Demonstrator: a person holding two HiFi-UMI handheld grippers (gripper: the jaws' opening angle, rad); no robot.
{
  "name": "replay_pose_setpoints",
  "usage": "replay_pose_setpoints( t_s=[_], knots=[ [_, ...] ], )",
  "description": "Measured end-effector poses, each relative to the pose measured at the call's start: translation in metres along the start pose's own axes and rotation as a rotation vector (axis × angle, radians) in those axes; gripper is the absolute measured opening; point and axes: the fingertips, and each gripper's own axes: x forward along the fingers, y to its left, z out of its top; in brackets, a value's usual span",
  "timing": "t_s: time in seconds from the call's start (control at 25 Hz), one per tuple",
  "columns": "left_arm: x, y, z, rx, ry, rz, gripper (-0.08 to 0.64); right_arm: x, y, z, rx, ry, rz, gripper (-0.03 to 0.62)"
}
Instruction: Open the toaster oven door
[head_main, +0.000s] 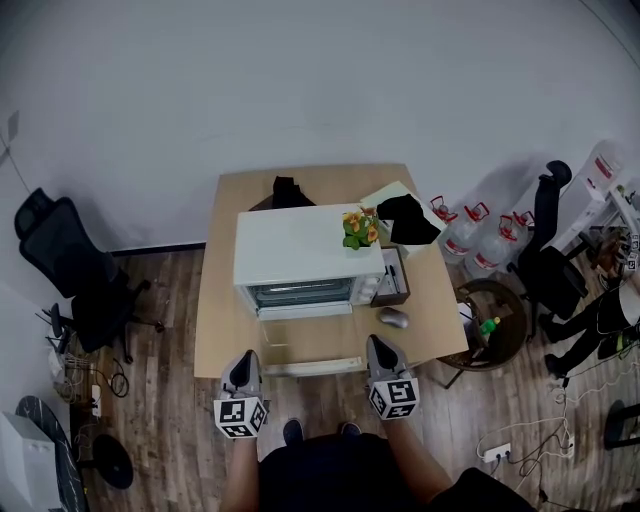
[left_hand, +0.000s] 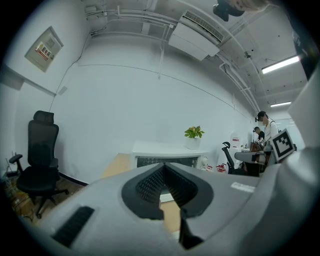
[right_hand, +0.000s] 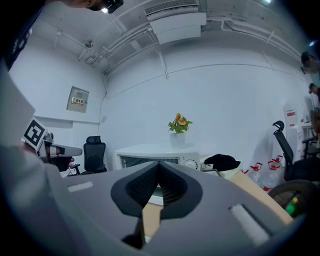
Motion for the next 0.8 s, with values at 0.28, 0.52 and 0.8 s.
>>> replay_pose_setpoints(
  t_s=[0.28,0.52,0.8],
  knots=[
    [-0.0003,0.0093,0.0006,-0.001,0.012,0.018,-0.002,0.0035,0.0018,0.0010,-0.029,0.005,0.010,0.011],
    [0.0057,0.0096,-0.0021,-0.012,0.030,0.014,-0.002,0.0084,-0.0013,0.0027,-0.046,0.006,0.017,0.011],
    [0.0022,0.0047,-0.0032,-0.013,0.040,-0.003,0.000,0.0064,-0.0008,0.0052,-0.050,0.009,0.030,0.011]
  ],
)
